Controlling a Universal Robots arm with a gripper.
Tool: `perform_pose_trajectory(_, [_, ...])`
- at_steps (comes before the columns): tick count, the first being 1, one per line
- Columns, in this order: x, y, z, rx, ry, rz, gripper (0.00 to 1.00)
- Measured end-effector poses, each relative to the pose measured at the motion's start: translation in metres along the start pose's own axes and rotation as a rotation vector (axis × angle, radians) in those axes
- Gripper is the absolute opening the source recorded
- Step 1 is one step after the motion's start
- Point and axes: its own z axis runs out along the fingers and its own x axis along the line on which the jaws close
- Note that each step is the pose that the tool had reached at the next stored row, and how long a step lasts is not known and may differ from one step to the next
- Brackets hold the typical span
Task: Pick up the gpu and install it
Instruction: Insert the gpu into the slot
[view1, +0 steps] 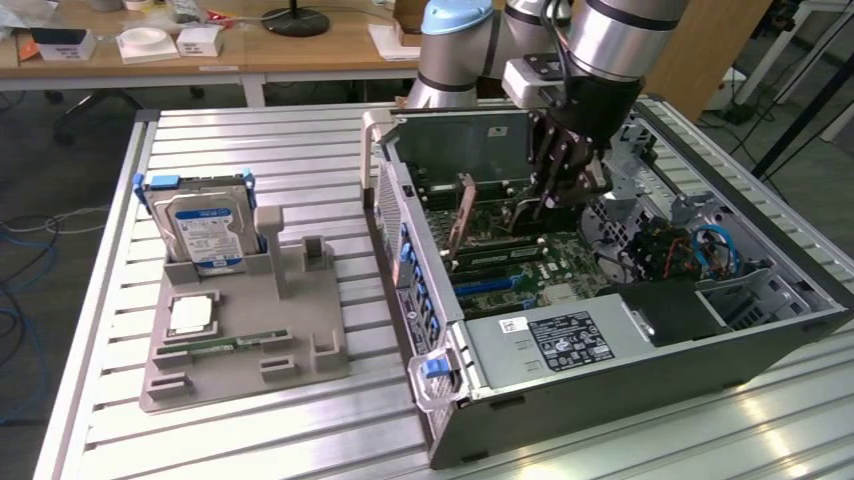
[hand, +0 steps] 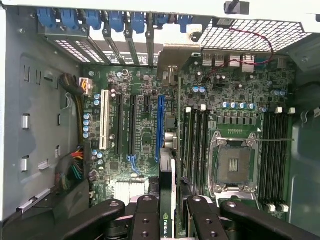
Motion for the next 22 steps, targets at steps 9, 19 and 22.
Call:
perform_pose_trajectory(9, [0.000,-0.0001,0.0018,0.0006,-0.0004,0.000,0.26])
perform_pose_trajectory(19, [0.001,-0.0003,0.0094,0.0047,-0.0002,0.004,0.26])
perform_pose_trajectory(22, [0.001,-0.0001,0.0109,0.0055,-0.0001,0.007,0.26])
